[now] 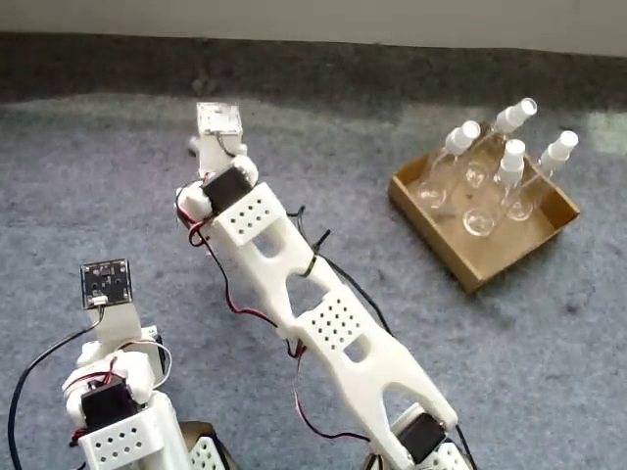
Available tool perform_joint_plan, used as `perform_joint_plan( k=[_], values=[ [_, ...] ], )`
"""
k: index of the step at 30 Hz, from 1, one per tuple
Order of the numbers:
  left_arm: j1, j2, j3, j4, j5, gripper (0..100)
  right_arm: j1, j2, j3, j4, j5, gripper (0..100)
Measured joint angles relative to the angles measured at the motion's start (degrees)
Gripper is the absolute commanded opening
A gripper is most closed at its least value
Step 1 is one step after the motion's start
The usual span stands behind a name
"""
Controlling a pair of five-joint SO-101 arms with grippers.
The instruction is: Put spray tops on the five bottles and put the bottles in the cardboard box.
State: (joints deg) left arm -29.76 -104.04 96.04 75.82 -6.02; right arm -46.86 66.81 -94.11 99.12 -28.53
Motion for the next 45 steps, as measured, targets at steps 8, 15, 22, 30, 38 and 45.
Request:
perform_joint_plan(
  k=[8,15,22,30,38,45],
  values=[
    [0.0,0.0,0.0,0.0,0.0,4,7.91,-8.26,0.0,0.97,33.76,0.6],
    [0.0,0.0,0.0,0.0,0.0,4,14.42,-18.64,0.0,0.97,36.48,0.6],
    [0.0,0.0,0.0,0.0,0.0,4,18.73,-30.95,0.0,1.05,36.48,0.6],
    [0.0,0.0,0.0,0.0,0.0,4,21.54,-43.08,2.55,1.23,36.48,0.6],
    [0.0,0.0,0.0,0.0,0.0,4,22.33,-61.63,26.29,1.23,36.66,0.6],
    [0.0,0.0,0.0,0.0,0.0,4,22.33,-82.2,50.55,1.23,36.84,0.7]
  ],
)
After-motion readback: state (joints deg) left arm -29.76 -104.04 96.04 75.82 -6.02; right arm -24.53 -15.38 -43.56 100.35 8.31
